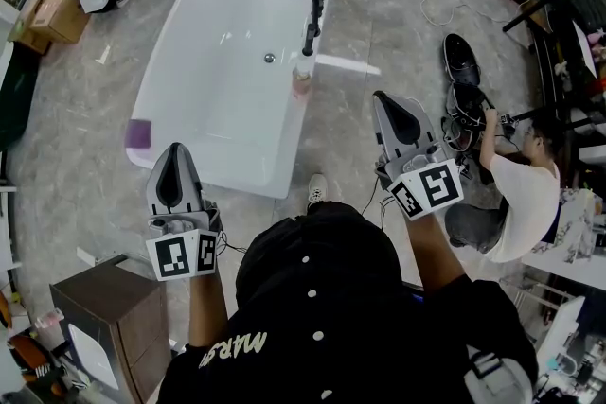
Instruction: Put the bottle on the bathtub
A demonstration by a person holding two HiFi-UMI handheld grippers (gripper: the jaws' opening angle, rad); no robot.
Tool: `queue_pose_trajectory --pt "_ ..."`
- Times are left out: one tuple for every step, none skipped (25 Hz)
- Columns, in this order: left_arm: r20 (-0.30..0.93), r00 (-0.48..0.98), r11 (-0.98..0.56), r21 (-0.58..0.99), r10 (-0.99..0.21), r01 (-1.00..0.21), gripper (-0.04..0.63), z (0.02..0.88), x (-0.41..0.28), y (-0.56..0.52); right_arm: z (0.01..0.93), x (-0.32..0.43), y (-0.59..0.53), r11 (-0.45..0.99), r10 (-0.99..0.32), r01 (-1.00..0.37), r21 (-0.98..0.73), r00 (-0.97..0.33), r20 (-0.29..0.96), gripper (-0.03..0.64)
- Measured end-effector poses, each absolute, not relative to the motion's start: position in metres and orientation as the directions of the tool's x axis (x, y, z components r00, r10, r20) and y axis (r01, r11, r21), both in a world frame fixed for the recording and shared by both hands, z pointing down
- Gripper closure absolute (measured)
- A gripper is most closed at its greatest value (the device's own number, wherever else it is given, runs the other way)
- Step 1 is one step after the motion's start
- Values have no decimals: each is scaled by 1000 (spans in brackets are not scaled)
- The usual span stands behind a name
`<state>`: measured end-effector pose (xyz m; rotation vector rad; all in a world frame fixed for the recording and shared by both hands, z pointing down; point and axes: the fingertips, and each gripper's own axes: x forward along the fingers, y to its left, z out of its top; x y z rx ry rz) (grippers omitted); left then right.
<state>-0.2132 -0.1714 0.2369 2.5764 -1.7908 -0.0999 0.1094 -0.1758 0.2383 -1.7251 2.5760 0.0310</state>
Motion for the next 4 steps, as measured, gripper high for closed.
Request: queue_pose_trajectory --pt "-51 347 -349 38 -936 -936 584 237 -213 -172 238 109 -176 382 -923 -924 -5 -381 -45 614" --pt "-52 348 -350 37 -936 -936 584 237 -213 -172 238 109 -177 383 -923 -924 -5 -383 -46 614" --pt "-53 348 -350 37 -936 -936 584 236 -213 -172 239 108 -177 385 -922 -923 -4 -384 -46 614" --pt "-55 349 -351 37 -936 -936 584 236 -212 -173 239 108 -178 386 -922 -923 -4 -385 -47 614"
